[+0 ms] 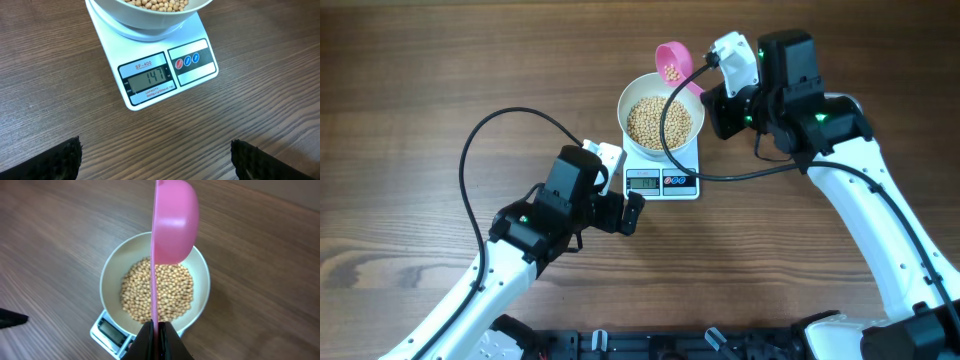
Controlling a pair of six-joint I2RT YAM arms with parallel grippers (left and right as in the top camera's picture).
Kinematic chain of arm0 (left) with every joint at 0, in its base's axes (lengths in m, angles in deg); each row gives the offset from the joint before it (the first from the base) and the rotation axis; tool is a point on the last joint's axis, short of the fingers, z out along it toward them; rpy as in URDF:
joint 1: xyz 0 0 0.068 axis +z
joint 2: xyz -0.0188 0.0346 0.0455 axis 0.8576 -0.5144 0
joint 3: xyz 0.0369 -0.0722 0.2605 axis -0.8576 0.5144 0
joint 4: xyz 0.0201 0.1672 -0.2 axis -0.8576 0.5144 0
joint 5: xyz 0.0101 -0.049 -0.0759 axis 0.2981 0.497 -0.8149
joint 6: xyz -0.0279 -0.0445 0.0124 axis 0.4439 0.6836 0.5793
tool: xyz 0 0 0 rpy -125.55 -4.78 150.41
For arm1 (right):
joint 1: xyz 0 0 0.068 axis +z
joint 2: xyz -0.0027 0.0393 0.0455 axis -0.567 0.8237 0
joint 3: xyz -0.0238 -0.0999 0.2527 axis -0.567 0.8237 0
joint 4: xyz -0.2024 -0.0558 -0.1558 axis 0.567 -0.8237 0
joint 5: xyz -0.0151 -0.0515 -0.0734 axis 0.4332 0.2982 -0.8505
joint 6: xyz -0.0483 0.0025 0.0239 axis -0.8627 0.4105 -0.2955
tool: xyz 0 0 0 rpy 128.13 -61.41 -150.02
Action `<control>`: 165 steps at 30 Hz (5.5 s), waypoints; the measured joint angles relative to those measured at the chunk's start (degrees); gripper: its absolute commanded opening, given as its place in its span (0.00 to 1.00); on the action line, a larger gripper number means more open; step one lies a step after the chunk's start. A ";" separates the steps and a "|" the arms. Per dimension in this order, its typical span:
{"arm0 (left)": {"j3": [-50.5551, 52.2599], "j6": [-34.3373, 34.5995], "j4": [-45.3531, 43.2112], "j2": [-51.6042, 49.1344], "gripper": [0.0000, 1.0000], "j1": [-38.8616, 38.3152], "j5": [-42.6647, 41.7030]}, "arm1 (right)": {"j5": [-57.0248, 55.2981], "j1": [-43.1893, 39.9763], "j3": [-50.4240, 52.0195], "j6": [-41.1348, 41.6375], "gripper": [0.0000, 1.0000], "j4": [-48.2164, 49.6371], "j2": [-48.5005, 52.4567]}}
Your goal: Scoop item into bowl and weigh 150g on scale
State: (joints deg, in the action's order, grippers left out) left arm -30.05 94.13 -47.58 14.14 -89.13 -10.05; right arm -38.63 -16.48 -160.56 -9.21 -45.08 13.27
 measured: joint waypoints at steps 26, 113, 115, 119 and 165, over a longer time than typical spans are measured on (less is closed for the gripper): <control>0.00 0.00 0.00 0.00 1.00 0.00 0.00 | 24.26 -24.26 0.00 11.63 0.04 2.93 -0.02; 0.00 0.02 0.00 0.00 1.00 0.00 0.00 | -0.48 0.28 0.00 -16.76 0.04 -3.52 -0.07; 0.00 0.00 0.00 0.00 1.00 0.00 0.02 | -0.48 0.28 0.00 -17.35 0.04 -3.58 -0.07; 0.00 0.00 0.00 0.00 1.00 0.00 0.00 | -0.48 0.28 0.00 -17.97 0.04 -3.56 -0.07; 0.00 0.00 0.00 0.00 1.00 0.00 0.02 | -0.48 2.43 0.00 -20.74 0.04 1.42 0.33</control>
State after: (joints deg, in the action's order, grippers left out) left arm -30.05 94.13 -47.58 14.14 -89.13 -10.02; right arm -39.11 -14.05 -160.56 -29.95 -43.66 13.60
